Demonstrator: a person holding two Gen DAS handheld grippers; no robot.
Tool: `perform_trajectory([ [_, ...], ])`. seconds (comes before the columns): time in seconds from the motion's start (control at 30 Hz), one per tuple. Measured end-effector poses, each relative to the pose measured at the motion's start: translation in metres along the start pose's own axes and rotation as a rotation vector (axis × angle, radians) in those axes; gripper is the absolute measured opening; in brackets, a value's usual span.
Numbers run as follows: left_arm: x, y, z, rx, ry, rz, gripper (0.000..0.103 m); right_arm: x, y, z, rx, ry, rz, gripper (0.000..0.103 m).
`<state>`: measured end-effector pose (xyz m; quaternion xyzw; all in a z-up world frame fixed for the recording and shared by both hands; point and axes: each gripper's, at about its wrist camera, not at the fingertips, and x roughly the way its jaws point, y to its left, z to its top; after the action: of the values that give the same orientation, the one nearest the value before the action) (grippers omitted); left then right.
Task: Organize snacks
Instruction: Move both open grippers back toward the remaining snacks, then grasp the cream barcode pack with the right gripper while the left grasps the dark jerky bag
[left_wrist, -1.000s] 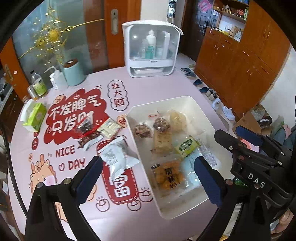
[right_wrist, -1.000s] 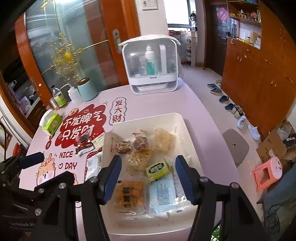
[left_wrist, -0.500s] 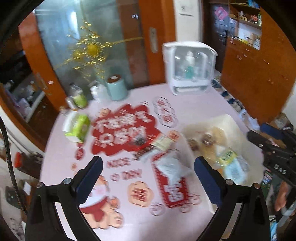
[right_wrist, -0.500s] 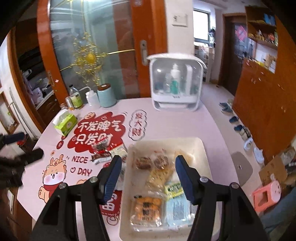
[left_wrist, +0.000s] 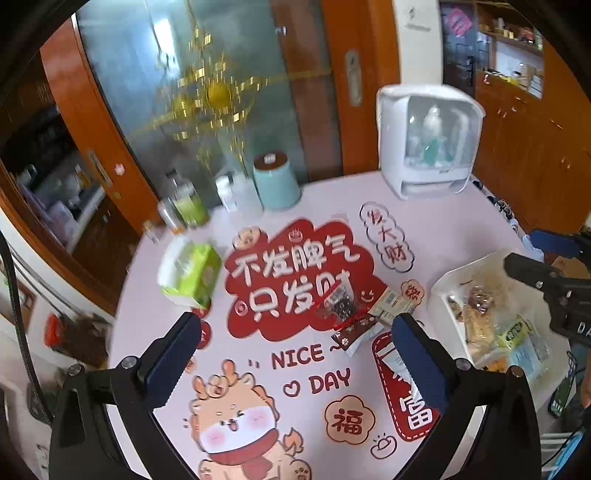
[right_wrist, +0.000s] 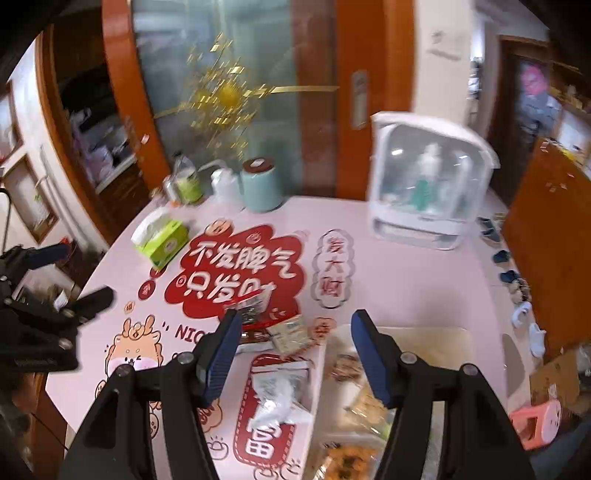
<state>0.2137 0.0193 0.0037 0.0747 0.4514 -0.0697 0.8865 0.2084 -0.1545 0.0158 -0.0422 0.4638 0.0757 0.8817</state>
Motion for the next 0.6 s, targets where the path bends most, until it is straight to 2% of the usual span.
perform_trajectory([
  [0.17,0.075,-0.001,-0.004,-0.003,0.085,-0.039,0.102,0.087,0.022,0.011,-0.139,0.121,-0.016,0.062],
  [0.33,0.151,-0.007,-0.011,0.042,0.184,-0.058,0.102,0.183,0.024,-0.003,-0.243,0.333,-0.018,0.062],
  [0.47,0.200,-0.002,-0.017,0.004,0.251,-0.056,0.101,0.235,0.022,-0.015,-0.250,0.457,0.000,0.062],
  [0.6,0.226,0.002,-0.020,-0.017,0.278,-0.051,0.101,0.268,0.024,-0.022,-0.274,0.543,0.008,0.062],
])
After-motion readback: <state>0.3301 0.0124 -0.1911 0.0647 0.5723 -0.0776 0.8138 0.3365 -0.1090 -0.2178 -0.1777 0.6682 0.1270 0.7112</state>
